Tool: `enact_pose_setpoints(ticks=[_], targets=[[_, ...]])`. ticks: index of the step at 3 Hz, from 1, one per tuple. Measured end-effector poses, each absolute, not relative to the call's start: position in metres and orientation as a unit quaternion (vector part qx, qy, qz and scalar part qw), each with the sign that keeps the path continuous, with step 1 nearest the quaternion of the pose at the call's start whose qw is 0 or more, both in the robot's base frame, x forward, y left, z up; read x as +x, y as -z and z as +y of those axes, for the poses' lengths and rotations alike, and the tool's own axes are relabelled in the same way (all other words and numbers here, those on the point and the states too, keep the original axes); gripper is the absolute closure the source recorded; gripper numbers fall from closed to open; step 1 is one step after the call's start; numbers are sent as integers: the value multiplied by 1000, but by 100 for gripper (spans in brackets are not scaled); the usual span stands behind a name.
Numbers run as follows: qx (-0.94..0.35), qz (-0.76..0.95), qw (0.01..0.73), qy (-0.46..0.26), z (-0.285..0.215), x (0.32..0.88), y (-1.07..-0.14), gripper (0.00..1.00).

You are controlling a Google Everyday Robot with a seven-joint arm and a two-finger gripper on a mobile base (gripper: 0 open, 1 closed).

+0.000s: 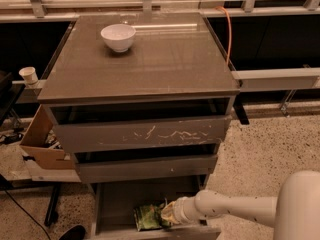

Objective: Pick green jalapeno chip bag from bottom drawer and place on counter

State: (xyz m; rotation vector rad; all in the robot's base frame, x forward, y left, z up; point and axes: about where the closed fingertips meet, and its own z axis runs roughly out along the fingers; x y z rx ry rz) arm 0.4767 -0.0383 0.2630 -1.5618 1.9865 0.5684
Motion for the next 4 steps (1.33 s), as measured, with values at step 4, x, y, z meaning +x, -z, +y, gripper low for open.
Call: enact_pose_setpoints(ticks=[4], targets=[[-587,728,270,-230,-11,509,-216,65]])
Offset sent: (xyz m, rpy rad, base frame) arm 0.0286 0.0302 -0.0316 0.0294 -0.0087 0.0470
